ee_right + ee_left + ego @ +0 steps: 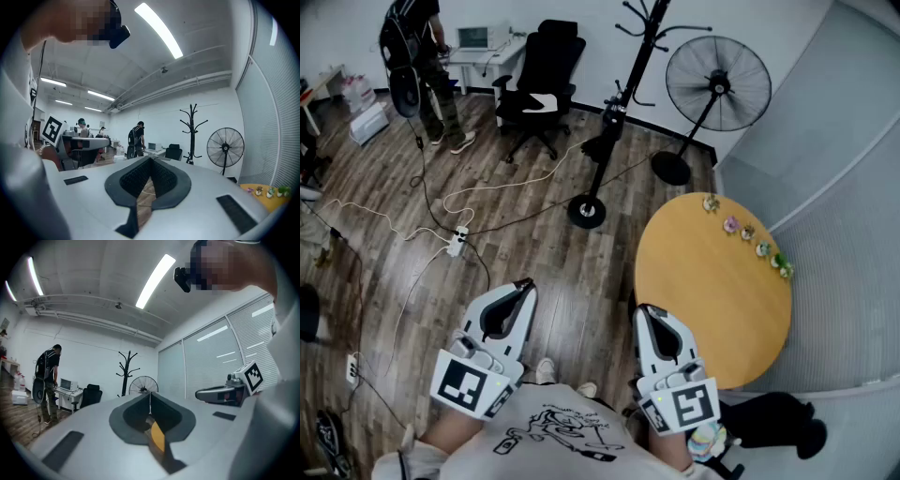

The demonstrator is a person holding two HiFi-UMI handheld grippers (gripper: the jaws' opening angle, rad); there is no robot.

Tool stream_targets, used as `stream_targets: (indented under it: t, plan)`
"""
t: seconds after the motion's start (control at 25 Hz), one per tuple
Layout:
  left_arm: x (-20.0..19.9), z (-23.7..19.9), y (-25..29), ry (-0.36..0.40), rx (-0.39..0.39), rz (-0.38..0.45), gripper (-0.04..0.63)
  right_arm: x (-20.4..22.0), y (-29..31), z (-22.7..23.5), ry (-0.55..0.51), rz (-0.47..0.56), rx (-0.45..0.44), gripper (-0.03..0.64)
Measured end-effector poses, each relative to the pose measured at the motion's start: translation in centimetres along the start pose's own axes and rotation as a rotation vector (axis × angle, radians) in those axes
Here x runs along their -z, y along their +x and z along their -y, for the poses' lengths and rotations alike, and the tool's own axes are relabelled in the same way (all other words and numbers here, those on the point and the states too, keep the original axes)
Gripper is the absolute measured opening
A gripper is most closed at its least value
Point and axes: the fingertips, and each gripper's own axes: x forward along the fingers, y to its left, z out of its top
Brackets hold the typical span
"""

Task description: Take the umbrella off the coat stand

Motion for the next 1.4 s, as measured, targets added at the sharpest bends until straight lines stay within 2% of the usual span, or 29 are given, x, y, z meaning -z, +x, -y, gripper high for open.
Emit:
stream_targets:
  t: [0.28, 0.52, 0.6, 0.88, 1.4]
  plan:
    - [-0.1, -0.8, -0.2, -0.002, -0.001, 0.001, 0.012, -0.3, 0.7, -0.5, 0.000, 0.009, -0.007, 0.032]
    - [-0.2, -2.6, -0.7, 0.012, -0.008, -0.004, 0.011, -0.2, 2.3, -1.2, 0.011, 0.013, -0.007, 0.259]
    - [-0.2, -3.3, -1.1, 0.014, -0.012, -0.004, 0.011, -0.1, 2.8, -1.6, 0.009, 0.009, 0.002, 0.297]
    - [0.3, -5.8, -1.8, 0.013, -0.020, -0.019, 0.011, 0.3, 4.4, -3.0, 0.011, -0.002, 0.011, 0.314]
    - [1.2, -7.6, -1.9, 0.003, -0.026, -0.036, 0.011, 0.5, 6.4, -3.6, 0.005, -0.020, 0.010, 0.314]
